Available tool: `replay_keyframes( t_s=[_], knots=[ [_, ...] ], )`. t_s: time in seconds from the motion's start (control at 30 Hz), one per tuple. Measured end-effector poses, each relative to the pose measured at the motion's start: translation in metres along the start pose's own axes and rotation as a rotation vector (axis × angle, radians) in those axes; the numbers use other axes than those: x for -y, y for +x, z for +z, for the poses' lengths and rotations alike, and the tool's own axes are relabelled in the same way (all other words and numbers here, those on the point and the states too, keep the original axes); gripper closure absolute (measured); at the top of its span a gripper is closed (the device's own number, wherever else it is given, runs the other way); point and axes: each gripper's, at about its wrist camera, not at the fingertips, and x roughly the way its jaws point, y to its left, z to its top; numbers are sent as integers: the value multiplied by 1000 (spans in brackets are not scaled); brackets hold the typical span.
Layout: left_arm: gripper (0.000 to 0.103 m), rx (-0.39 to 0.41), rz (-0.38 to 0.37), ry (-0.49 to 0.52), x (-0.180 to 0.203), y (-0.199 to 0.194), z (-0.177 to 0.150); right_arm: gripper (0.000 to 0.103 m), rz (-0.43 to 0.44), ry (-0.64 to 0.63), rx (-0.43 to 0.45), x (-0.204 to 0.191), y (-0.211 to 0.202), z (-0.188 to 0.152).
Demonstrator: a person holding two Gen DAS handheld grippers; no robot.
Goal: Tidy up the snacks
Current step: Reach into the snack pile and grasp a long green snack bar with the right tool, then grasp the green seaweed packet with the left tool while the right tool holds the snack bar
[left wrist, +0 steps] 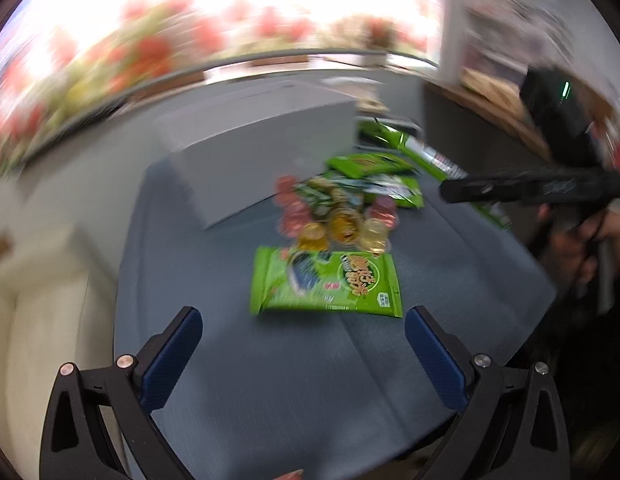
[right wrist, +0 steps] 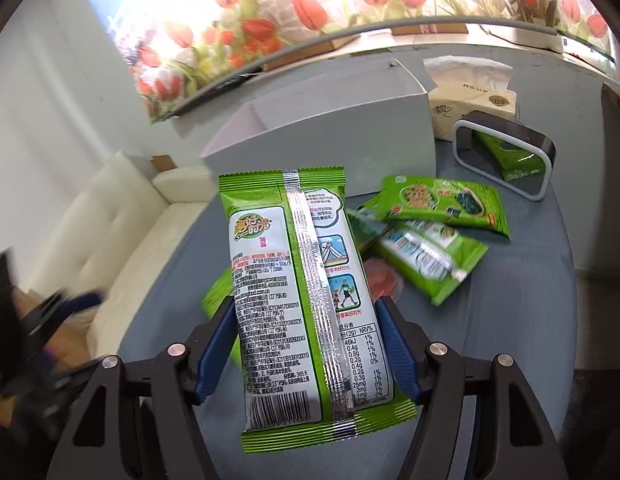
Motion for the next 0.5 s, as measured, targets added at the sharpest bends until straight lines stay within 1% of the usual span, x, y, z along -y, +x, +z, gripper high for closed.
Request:
replay_keyframes(
  t_s=[0.07, 0.17, 0.2, 0.23, 0.33, 0.43, 0.5],
  knots=[
    [0, -8, -61, 140, 2, 19, 5, 30, 9, -5, 13, -6, -12, -10],
    [0, -40, -118, 288, -2, 48, 13, 30, 33, -5, 32, -20, -24, -20],
    [0, -45, -134, 319, -3, 56, 15, 30, 41, -3, 36, -22, -28, -25],
    [0, -67, -155, 353, -5, 68, 19, 30, 43, -2, 40, -25, -31, -29],
    [0, -103, -195, 405, -11, 92, 27, 30, 46, 0, 43, -28, -36, -36],
    [0, -137, -278, 463, -13, 112, 36, 30, 26, 26, 29, -26, -35, -45],
    [0, -173, -326, 508, -11, 122, 40, 30, 38, 60, 30, -24, -38, -52]
  ],
)
